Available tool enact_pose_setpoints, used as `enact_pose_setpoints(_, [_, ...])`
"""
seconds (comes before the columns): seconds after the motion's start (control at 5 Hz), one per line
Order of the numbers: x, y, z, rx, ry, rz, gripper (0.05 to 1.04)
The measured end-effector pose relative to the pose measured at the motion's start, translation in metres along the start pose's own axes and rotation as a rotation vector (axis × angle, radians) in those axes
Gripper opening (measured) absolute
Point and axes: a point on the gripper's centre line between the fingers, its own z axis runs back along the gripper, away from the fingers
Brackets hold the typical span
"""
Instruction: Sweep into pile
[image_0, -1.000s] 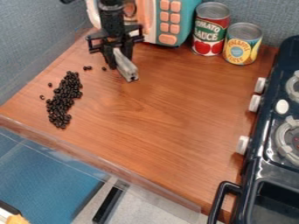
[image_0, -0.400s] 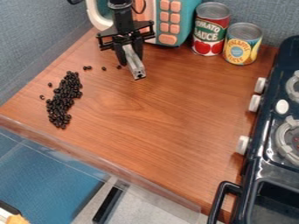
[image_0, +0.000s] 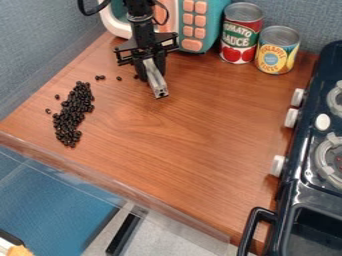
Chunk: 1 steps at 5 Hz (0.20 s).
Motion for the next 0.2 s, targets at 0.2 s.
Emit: enact_pose_setpoints(0.2, [-0.0013,0.0045,-0.0075,0.010,-0.019,-0.010,0.391])
